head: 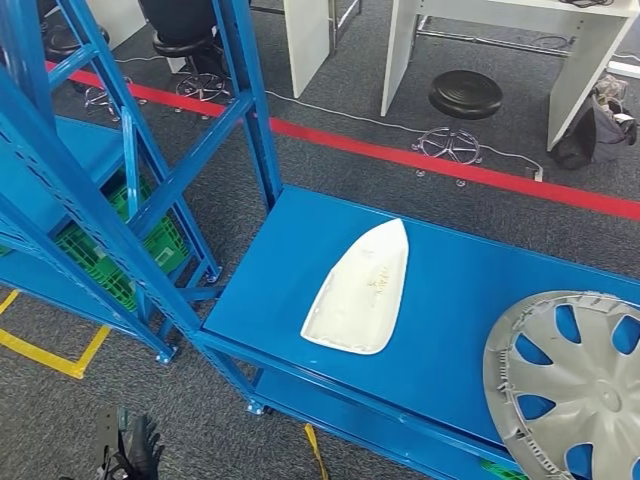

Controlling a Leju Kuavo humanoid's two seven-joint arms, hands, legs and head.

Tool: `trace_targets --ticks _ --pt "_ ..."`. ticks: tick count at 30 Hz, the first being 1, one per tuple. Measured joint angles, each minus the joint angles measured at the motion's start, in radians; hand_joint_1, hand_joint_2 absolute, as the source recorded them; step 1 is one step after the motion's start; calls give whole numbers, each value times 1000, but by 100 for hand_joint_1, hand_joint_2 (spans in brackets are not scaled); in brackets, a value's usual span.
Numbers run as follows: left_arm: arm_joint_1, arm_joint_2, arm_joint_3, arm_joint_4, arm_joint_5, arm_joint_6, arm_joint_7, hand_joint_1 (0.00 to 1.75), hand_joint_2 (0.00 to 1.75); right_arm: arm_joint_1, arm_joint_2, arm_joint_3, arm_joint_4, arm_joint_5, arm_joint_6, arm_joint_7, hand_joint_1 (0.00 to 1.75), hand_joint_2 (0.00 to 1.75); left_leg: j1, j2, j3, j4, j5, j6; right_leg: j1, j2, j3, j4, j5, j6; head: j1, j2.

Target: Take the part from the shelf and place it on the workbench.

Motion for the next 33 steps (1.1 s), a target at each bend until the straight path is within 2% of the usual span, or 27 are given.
trace_targets --ticks 6,11,21,26,33 --pt "-2 0 0 0 -5 0 0 0 0 -14 -1 -48 6 -32 -24 0 0 175 0 0 0 0 0 0 0 1 0 0 0 0 0 0" --pt "-7 -1 0 0 -10 1 7 0 0 -55 -11 -46 99 -135 -97 -2 0 175 0 0 0 0 0 0 0 1 0 0 0 0 0 0" --pt "-18 -2 -2 0 -25 1 13 0 0 -244 -14 112 377 -278 -216 -76 0 175 0 0 0 0 0 0 0 1 0 0 1 1 0 0" --pt "-24 -4 -4 0 -40 5 26 0 0 -269 -14 171 464 -284 -258 -106 0 175 0 0 -1 0 0 0 0 0 0 0 1 1 0 0" --pt "-38 -9 -14 0 -57 13 33 0 0 -295 4 232 556 -252 -384 -189 0 175 0 0 -1 0 0 0 0 0 0 0 1 1 0 0"
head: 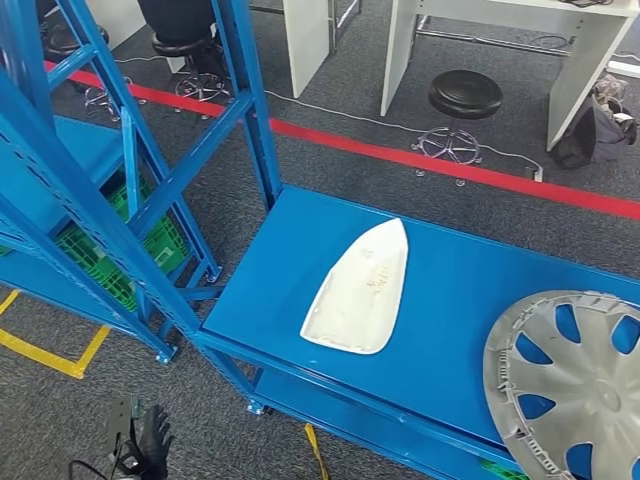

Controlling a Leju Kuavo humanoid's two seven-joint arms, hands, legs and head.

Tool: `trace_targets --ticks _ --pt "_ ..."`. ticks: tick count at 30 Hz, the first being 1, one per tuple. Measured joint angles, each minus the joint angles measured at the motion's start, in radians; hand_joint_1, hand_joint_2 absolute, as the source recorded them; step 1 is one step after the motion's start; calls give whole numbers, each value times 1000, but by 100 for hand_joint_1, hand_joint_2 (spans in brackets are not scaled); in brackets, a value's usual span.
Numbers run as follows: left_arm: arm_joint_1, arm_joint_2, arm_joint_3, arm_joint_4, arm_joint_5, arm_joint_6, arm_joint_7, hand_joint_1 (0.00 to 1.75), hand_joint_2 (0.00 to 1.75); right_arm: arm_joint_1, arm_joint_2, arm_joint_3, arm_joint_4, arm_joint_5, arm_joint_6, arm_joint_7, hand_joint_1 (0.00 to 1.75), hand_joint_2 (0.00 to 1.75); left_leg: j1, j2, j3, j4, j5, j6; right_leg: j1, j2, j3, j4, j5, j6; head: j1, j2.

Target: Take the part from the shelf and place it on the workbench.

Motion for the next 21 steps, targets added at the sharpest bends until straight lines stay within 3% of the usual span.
trace_targets --ticks 9,21 --pt "-12 -4 -13 0 -10 2 5 0 0 -79 79 93 97 -60 -11 -142 0 175 0 1 0 0 0 0 0 1 0 0 0 0 0 0" --pt "-13 -5 -14 0 -12 2 5 0 0 -206 215 256 246 -117 -34 -213 0 175 0 0 0 0 0 0 0 0 0 0 0 0 0 0"
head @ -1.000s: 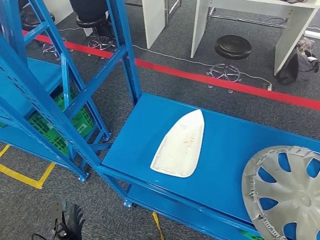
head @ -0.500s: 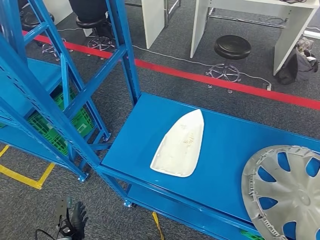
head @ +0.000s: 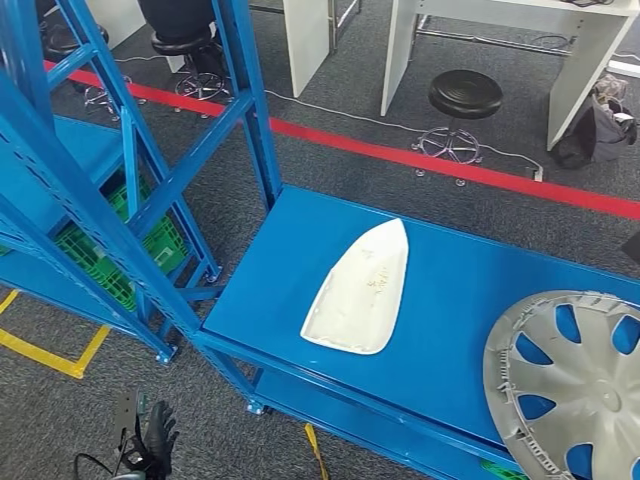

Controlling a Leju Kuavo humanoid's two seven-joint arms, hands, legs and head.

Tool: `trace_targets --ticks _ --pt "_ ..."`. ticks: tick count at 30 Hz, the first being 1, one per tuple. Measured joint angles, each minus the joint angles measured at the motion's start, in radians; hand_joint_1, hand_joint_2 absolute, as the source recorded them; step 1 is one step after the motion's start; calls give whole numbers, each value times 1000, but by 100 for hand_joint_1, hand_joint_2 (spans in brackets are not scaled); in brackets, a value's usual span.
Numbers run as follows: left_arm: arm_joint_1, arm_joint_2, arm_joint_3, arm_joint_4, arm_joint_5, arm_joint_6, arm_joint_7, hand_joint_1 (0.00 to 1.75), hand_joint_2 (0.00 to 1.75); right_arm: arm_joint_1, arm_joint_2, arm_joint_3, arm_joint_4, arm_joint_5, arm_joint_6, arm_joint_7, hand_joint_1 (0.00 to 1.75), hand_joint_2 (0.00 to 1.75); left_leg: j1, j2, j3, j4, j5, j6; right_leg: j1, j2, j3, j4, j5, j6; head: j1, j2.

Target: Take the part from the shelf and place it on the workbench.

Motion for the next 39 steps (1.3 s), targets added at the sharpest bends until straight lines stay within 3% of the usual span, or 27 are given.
trace_targets --ticks 14,24,39 --pt "1 1 0 0 -2 0 -3 0 0 -76 116 148 141 -70 -15 -33 0 175 0 0 0 0 0 0 0 0 0 0 0 0 0 0" --pt "2 3 0 0 -7 -2 -3 0 0 -91 130 211 188 -98 -4 -18 0 175 0 0 0 0 0 0 0 0 0 0 0 0 0 0" --pt "7 8 0 0 -5 -10 -3 0 0 -101 129 275 206 -150 106 48 0 175 0 0 1 0 0 0 0 0 0 0 0 0 0 0"
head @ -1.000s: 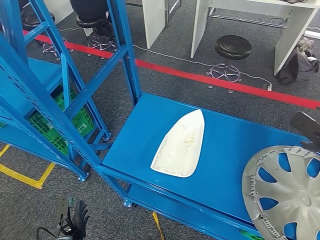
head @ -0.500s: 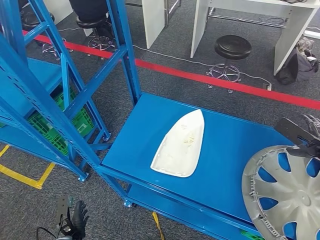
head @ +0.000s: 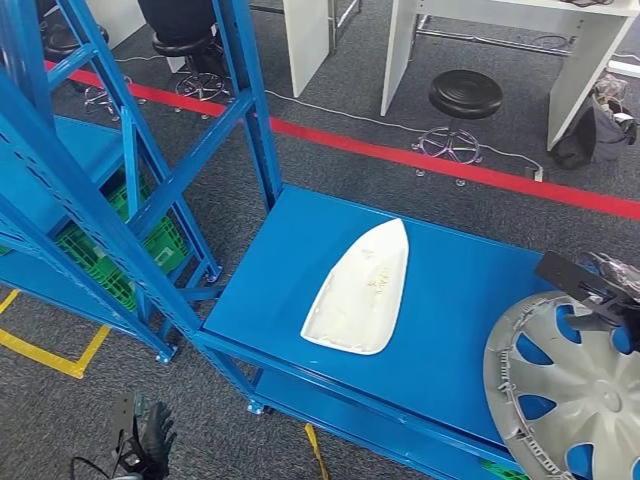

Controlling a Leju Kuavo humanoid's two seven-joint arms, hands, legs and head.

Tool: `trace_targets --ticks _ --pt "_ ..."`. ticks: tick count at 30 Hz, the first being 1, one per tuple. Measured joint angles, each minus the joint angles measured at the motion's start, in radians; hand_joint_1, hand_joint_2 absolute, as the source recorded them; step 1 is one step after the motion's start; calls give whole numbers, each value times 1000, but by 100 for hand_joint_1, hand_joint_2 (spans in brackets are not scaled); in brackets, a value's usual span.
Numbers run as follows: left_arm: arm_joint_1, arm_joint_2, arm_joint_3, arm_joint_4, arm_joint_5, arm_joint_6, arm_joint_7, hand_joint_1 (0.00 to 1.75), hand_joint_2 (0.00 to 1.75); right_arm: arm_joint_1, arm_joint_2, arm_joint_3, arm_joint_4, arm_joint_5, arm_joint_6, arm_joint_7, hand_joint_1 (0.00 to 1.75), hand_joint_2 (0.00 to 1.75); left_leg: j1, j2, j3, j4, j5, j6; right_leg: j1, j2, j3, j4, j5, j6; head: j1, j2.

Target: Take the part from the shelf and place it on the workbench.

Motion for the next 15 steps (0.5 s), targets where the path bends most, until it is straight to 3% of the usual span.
trace_targets --ticks 15 --pt "6 5 0 0 -4 -4 0 0 0 2 -19 28 5 -11 14 23 0 175 0 1 1 0 0 0 0 1 0 0 0 0 0 0"
